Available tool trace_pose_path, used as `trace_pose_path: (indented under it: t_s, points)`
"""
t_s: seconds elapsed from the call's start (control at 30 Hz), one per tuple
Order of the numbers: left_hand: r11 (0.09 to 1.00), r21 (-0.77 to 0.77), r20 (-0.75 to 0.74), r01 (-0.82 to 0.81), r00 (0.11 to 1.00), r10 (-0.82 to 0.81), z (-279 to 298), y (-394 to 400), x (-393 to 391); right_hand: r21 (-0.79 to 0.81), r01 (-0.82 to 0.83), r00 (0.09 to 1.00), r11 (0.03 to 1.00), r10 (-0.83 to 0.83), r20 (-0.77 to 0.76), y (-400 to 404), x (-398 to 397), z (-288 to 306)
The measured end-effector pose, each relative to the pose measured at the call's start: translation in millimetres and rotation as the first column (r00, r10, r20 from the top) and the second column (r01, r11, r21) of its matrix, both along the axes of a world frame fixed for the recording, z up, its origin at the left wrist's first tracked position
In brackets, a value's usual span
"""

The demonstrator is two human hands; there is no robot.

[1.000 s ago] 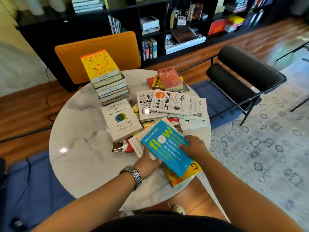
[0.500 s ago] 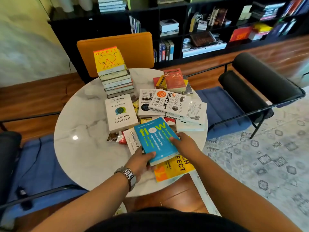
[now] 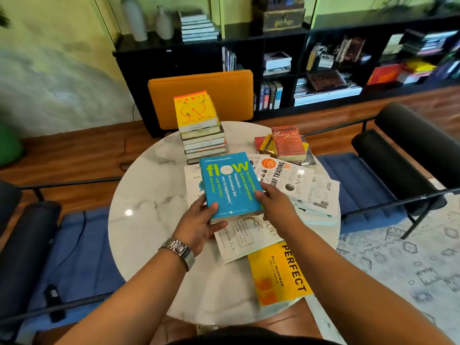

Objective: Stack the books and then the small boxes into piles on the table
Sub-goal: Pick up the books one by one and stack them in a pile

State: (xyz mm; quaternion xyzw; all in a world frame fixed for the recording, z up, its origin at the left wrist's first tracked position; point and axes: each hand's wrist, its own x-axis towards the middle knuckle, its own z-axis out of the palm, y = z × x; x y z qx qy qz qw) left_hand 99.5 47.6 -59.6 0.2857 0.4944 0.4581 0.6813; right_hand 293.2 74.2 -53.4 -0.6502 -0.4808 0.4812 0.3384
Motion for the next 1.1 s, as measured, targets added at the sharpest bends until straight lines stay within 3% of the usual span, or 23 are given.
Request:
trace_pose_path:
  t_s: [0.17,0.37,0.6,1.1]
  points:
    - [0.995,0.048,-0.002,-0.083,0.997,0.083,15.5,51.4,-34.2,0.036,0.004,0.999,0.999,-0.003,-0.044,57.0,-31.8,26.4]
    - [0.988,0.144,-0.108,-0.051,0.992,0.067,41.5,123.9,-69.1,0.123,-0.007,0.999,0.992,0.013,-0.046,134.9,-71.4,48.3]
    - [0.994,0.110,-0.299,-0.018,0.953,0.050,59.1,212.3,-105.4,0.147,-0.025,0.998,0.989,0.015,0.067,226.7,-109.1,56.6]
    - [0.998,0.052,-0.500,-0.021,0.865,0.045,35.8,318.3,-116.2,0.137,-0.052,0.947,0.989,0.005,0.322,333.6,-134.0,42.4]
